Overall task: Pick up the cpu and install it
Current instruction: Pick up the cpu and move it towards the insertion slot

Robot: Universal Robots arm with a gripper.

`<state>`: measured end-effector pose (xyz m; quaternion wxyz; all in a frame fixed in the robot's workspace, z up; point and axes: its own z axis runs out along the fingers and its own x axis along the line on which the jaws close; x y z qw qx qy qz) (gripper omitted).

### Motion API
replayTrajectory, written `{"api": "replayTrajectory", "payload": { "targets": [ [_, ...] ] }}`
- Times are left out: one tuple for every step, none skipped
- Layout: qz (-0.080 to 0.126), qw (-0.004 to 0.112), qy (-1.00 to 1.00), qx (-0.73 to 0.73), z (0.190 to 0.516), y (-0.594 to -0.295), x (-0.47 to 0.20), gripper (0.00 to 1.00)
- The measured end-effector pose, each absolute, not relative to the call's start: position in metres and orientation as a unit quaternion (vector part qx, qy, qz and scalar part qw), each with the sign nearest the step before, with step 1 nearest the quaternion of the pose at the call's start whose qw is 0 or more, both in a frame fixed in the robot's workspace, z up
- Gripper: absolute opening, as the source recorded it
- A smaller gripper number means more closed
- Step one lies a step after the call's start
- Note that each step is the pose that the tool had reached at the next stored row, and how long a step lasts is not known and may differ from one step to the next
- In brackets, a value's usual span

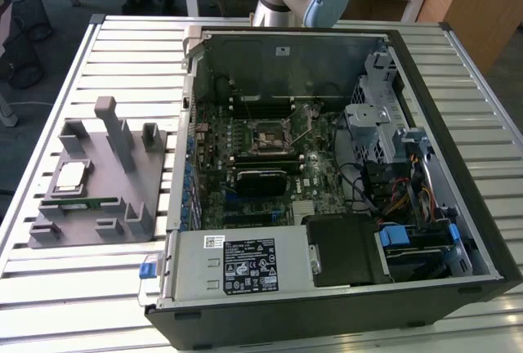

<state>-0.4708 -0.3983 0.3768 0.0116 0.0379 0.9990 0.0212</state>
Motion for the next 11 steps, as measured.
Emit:
{"api": "replayTrajectory", "payload": {
  "targets": [
    [0.021, 0.011, 0.999, 0.038, 0.3761, -0.3983, -0.4708, 0.11],
    [0.021, 0.011, 0.999, 0.038, 0.3752, -0.3983, -0.4708, 0.11],
    [0.021, 0.011, 0.999, 0.038, 0.3744, -0.3983, -0.4708, 0.11],
    [0.021, 0.011, 0.999, 0.038, 0.3735, -0.3983, -0.4708, 0.11],
    [0.021, 0.011, 0.999, 0.038, 0.3729, -0.3983, -0.4708, 0.11],
    [0.021, 0.011, 0.999, 0.038, 0.3725, -0.3983, -0.4707, 0.11],
    [0.021, 0.011, 0.999, 0.038, 0.3721, -0.3983, -0.4708, 0.11],
    [0.021, 0.011, 0.999, 0.038, 0.3718, -0.3983, -0.4708, 0.11],
    [0.021, 0.011, 0.999, 0.038, 0.3714, -0.3983, -0.4708, 0.11],
    [0.021, 0.011, 0.999, 0.038, 0.3711, -0.3983, -0.4708, 0.11],
    [0.021, 0.011, 0.999, 0.038, 0.3709, -0.3983, -0.4708, 0.11]
  ]
}}
